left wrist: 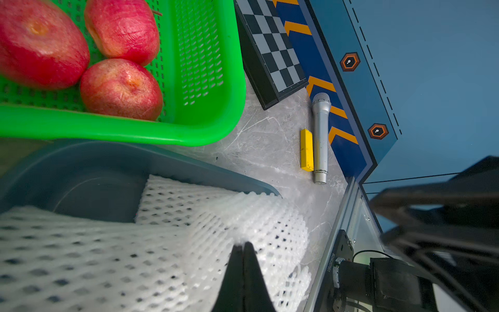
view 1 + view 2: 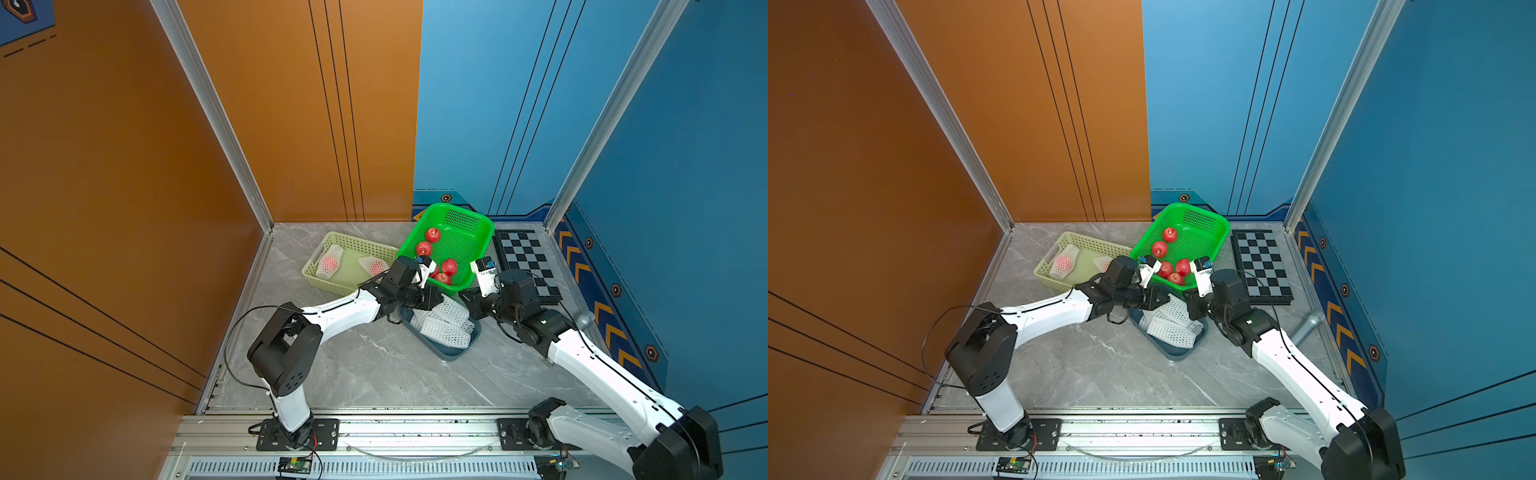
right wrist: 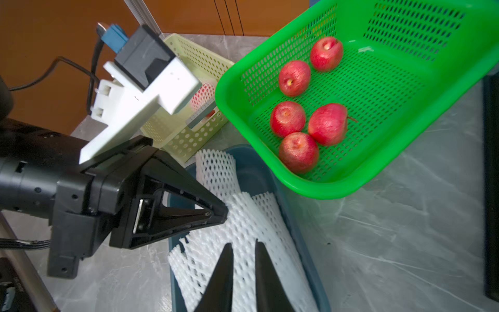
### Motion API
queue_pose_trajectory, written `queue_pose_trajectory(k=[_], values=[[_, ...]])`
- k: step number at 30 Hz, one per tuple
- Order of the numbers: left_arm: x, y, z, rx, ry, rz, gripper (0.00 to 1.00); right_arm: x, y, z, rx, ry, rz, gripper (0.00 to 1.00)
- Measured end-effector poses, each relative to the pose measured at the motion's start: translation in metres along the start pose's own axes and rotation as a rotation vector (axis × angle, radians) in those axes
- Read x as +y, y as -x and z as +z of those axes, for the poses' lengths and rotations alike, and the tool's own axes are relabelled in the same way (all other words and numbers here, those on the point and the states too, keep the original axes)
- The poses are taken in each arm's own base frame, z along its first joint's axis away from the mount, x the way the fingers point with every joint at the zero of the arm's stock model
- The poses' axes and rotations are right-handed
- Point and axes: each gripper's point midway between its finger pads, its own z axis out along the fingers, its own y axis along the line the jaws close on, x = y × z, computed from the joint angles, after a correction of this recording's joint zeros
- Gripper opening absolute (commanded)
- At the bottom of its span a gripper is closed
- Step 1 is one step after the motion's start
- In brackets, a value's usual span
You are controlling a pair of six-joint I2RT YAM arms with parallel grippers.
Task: Remove foam nets from apples
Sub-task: Place the foam net into the storage box.
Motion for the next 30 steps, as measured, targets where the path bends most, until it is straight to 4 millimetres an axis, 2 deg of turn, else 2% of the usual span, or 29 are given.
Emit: queue_pose_trajectory(k=[5, 11, 15, 19, 25, 30], values=[[0.001, 0.0, 0.001, -0.006, 0.004, 0.001, 0.12, 0.01, -0.023, 0.028, 0.062, 0.04, 0.02, 0.16], [0.012, -0.004, 0.001, -0.003, 0.031, -0.011, 0.18, 0.002, -0.044, 0.059, 0.124, 0.019, 0.06, 0.16], [0.017, -0.006, 0.0, 0.0, 0.039, -0.017, 0.29, -0.007, -0.068, 0.074, 0.188, -0.014, 0.078, 0.16], [0.022, -0.007, -0.001, -0.001, 0.047, -0.025, 0.41, -0.014, -0.084, 0.08, 0.225, -0.045, 0.084, 0.16], [0.029, 0.001, -0.01, -0.024, 0.057, -0.034, 0.62, -0.017, -0.089, 0.084, 0.24, -0.055, 0.086, 0.17], [0.026, 0.022, -0.035, -0.084, 0.063, -0.014, 0.76, -0.023, -0.091, 0.088, 0.245, -0.082, 0.079, 0.18]])
